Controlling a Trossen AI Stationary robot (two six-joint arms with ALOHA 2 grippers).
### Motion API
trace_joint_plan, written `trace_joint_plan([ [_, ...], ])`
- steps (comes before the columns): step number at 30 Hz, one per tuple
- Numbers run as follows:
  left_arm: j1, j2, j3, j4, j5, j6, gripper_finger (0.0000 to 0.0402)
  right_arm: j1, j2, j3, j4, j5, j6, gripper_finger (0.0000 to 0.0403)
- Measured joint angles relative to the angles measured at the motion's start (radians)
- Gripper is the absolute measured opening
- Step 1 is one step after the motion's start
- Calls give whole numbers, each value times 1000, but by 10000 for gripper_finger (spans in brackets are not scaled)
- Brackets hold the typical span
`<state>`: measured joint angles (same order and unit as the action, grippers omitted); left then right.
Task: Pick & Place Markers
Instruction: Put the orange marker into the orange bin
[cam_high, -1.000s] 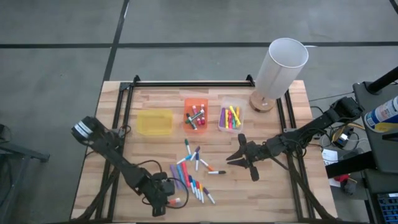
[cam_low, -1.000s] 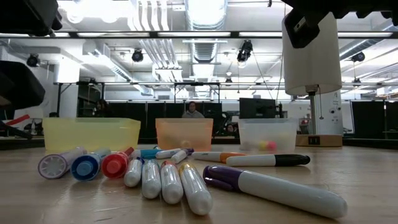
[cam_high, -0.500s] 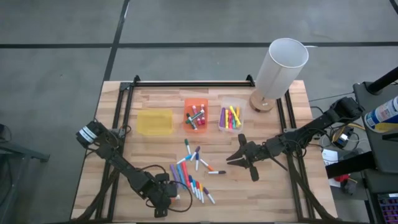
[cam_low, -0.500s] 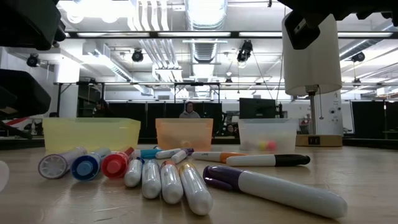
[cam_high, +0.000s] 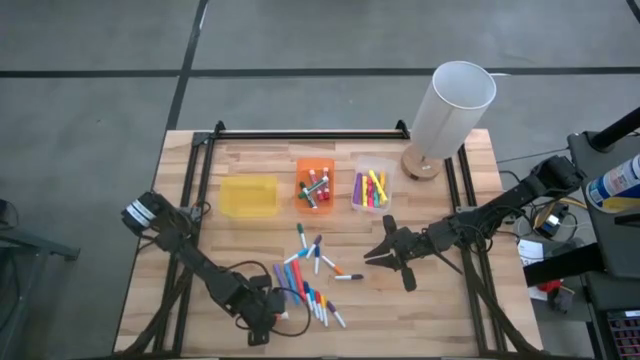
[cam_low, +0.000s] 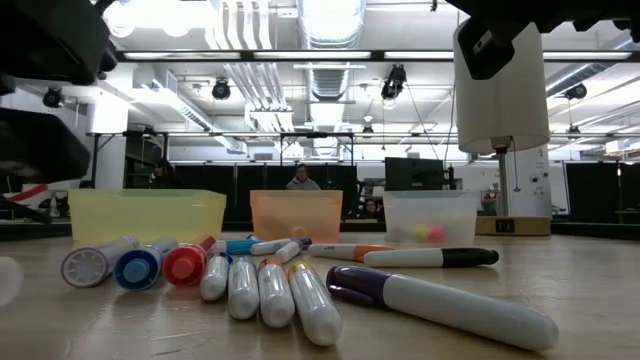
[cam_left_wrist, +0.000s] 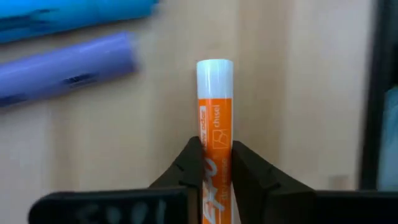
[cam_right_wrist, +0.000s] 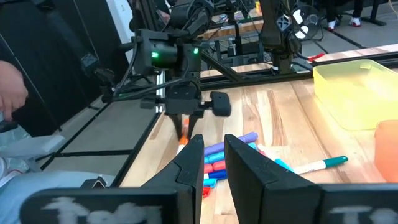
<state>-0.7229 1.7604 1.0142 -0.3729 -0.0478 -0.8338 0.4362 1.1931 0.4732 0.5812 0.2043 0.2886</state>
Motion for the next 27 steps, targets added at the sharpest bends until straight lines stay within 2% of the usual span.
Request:
trace_joint_plan([
  [6,57,-87,94,-241,-61,88,47,0,0,0,0,0,0,59],
  [13,193,-162,258,-491,-239,292,52,0,0,0,1,0,0,59],
  [17,330,-164,334,-548,-305,431,55,0,0,0,0,0,1,59],
  [21,498,-164,364,-544,-320,523,55,0,0,0,0,0,6,59],
  [27,761,-164,363,-516,-319,507,56,0,0,0,0,-2,19,59],
])
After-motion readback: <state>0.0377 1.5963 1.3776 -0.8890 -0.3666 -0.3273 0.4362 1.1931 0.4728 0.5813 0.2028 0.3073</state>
